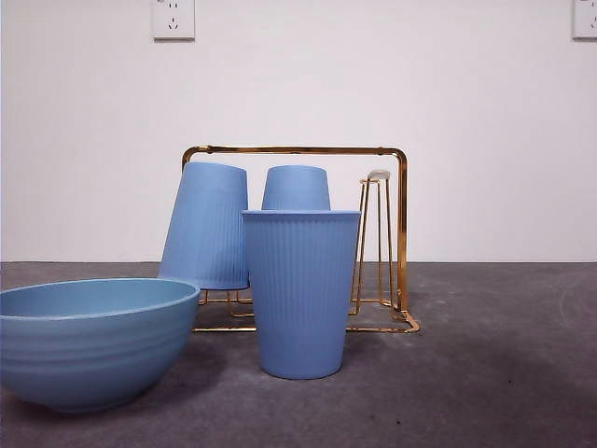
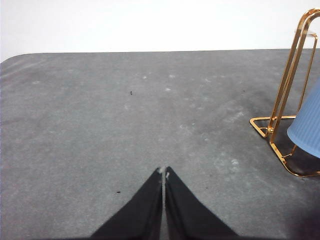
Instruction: Right arm lift cup from the cupboard, then place it on the right of the bowl
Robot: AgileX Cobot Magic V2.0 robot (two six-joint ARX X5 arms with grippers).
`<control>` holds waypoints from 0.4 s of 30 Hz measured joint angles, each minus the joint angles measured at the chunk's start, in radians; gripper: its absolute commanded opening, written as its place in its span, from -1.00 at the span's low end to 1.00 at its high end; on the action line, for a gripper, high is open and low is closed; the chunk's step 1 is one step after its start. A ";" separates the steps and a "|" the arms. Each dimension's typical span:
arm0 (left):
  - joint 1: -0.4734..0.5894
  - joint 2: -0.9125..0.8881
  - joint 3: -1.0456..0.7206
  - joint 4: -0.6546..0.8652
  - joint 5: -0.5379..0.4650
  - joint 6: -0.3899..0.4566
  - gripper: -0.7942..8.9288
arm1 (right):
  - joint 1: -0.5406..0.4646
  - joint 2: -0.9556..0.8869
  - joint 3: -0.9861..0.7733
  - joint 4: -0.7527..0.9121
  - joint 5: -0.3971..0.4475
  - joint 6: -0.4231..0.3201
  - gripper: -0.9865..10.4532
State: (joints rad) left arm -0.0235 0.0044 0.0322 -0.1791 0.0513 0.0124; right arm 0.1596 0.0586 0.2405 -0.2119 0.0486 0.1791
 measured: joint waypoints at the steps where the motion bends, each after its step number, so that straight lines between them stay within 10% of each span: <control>1: 0.000 0.000 0.000 0.000 0.000 0.000 -0.82 | -0.019 -0.008 -0.034 0.020 0.001 -0.032 -0.80; 12: 0.000 0.000 0.000 0.000 0.000 0.000 -0.82 | -0.064 -0.053 -0.225 0.087 0.000 -0.203 -0.80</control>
State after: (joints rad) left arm -0.0235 0.0044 0.0322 -0.1791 0.0513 0.0124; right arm 0.0959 0.0055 0.0158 -0.1249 0.0486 -0.0238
